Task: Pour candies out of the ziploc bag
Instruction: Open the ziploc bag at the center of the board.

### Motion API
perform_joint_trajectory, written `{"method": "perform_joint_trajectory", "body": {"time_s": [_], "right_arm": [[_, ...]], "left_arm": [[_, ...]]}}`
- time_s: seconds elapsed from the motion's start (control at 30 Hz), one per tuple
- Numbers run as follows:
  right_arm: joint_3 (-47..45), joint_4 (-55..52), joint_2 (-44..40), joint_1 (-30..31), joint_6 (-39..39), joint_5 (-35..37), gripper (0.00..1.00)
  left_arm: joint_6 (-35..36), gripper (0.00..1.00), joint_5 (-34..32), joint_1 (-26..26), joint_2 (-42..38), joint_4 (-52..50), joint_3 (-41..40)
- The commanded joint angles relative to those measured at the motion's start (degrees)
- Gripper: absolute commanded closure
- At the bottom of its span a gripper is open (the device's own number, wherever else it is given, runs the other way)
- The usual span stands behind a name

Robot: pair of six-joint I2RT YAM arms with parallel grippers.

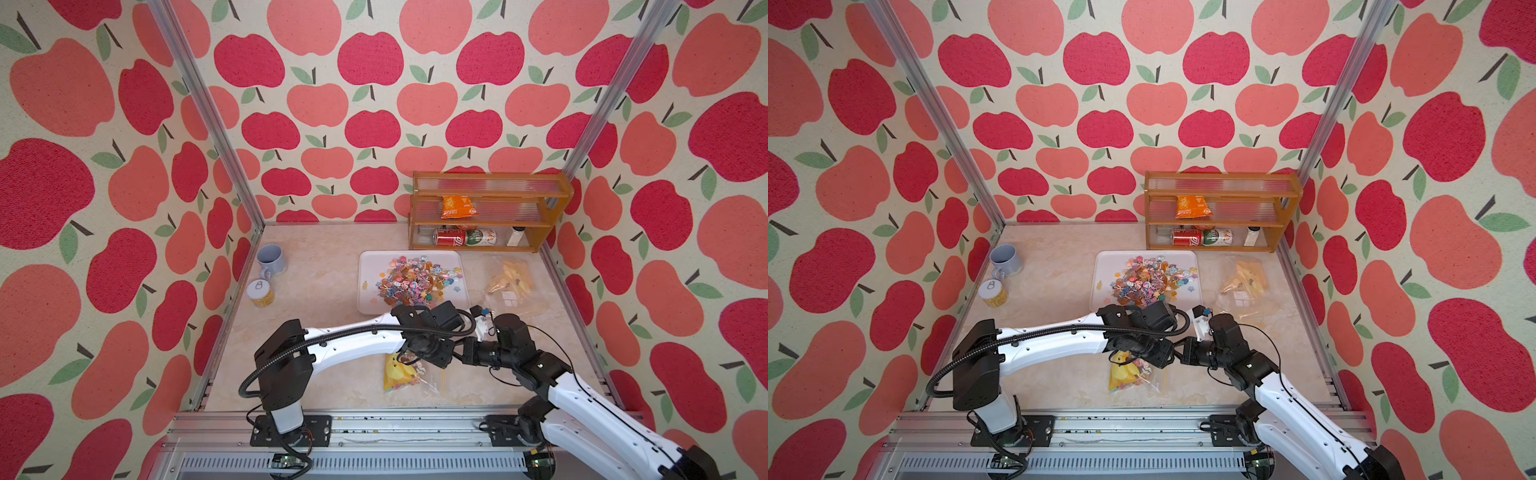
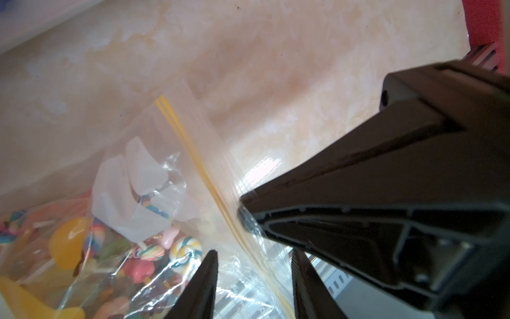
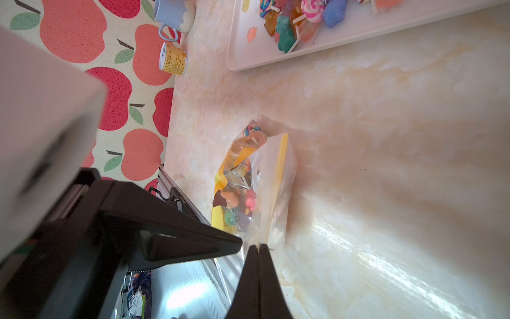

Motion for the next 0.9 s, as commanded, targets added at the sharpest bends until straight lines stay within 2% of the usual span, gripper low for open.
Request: {"method": "perform_joint_trajectory", "body": {"time_s": [0.0,0.27,0.5,0.7,0.77,0.87], "right_arm": [[-0.11,1.32,-1.14,0.44,0.58,-1.09,1.00],[-0.10,1.67,-0.84,0.44,0.67,-1.26,1.00],[-0.02,1.98,-0.88,0.39,0.85,-1.65,1.00],[-0.01,1.61,-0.75,0.49,0.67,-1.48,1.00],[-0.01,1.43,-0.99,0.46,0.66,-1.32,1.00],[0.35,-0.32,-1.69,0.48,0.13,-0.23,1.00]], "left_arm": [[-1.00,0.61,-2.76,0.35,-0.36,-2.34,0.11],[-1.27,0.74,-3.15,0.74,-1.33,-1.73,-0.80],[-1.55,0.81,-3.65,0.90,-1.07,-1.89,-0.98],[-0.92,0.85,-5.61,0.04,1.82,-6.24,3.04],[-0.70,0.88,-6.06,-0.23,2.89,-7.79,4.45],[-0.74,0.98,-6.34,-0.49,3.99,-9.47,5.95]]}}
